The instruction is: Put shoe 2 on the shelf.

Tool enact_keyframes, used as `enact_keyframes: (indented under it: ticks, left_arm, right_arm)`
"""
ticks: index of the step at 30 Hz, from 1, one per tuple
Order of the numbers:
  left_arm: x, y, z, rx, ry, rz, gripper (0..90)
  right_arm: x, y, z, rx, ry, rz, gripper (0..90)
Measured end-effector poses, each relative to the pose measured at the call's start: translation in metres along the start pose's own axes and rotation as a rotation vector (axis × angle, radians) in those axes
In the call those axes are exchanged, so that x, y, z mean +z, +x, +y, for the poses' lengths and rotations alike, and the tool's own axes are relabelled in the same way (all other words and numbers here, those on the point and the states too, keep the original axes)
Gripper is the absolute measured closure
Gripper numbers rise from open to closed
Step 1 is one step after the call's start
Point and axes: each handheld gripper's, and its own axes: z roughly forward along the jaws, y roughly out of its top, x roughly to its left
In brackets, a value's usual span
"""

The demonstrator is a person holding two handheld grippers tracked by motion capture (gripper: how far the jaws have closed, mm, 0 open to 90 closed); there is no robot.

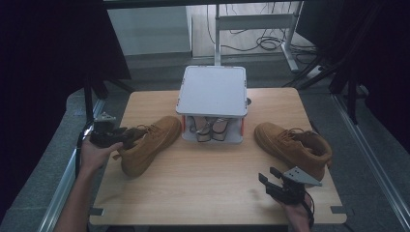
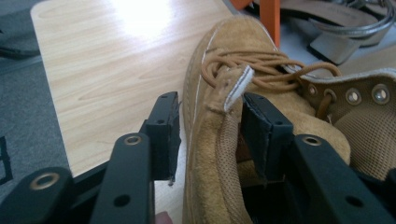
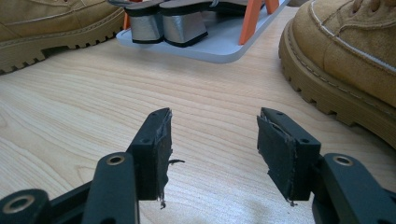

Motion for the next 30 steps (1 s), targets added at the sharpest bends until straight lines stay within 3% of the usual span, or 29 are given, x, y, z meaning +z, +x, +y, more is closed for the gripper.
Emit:
enact_keyframes:
  ticks: [5, 8, 14, 20, 25, 30]
  left_arm:
    - [0.002, -0.001, 0.003, 0.011, 0.054, -0.012, 60.8]
    - [0.004, 0.001, 0.005, -0.015, 0.084, -0.019, 64.5]
    - [0.005, 0.003, 0.006, -0.044, 0.102, 0.021, 71.9]
    - [0.004, 0.006, 0.005, -0.070, 0.097, 0.018, 74.3]
    - [0.004, 0.006, 0.004, -0.079, 0.091, 0.014, 74.5]
    - [0.004, 0.004, 0.004, -0.082, 0.087, 0.012, 74.5]
  right_arm:
    - [0.001, 0.000, 0.000, 0.001, 0.002, -0.002, 44.8]
    - [0.001, 0.000, 0.000, 0.002, 0.002, -0.005, 44.8]
    - [-0.003, 0.000, 0.005, 0.005, -0.004, -0.020, 44.8]
    - [-0.032, 0.001, 0.039, -0.065, -0.109, -0.040, 45.5]
    - [-0.067, -0.022, 0.077, -0.104, -0.180, -0.120, 52.6]
    - [-0.083, -0.065, 0.112, -0.099, -0.158, -0.180, 54.4]
